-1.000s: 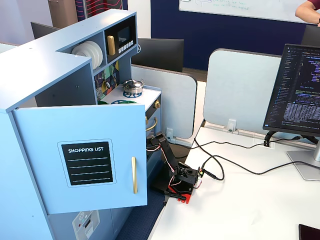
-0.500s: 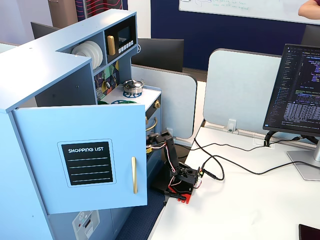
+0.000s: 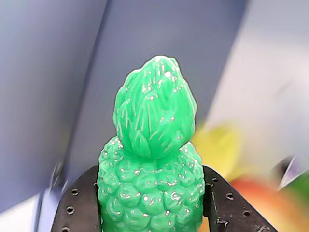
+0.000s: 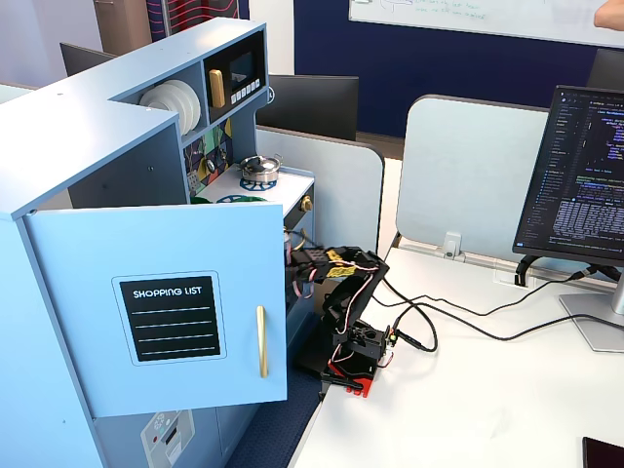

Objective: Pick up the green pineapple from the left cabinet and place it in the green recipient

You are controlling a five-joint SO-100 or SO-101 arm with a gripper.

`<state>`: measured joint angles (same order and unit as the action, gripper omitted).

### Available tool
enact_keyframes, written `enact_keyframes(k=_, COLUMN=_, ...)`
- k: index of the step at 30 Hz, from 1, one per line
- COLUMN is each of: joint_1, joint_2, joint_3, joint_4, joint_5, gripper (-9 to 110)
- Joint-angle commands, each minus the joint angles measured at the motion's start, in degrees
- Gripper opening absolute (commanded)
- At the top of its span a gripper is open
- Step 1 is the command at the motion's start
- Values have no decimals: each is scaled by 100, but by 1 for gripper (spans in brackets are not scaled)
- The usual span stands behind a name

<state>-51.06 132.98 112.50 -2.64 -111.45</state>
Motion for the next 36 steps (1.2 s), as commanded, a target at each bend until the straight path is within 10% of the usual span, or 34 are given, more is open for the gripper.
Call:
enact_keyframes(k=1, joint_1=290, joint_2=1310, joint_3=193, joint_4=255, joint_5=-79, gripper=0)
enact_keyframes(k=19, joint_1=4368, joint_2=1556, joint_3=-1696, joint_4=2329, joint_5=1310, gripper=0)
enact_keyframes(k=36, joint_1=5687, joint_2=-1819, joint_3=-3911, joint_4=2382, joint_5=1213, gripper=0)
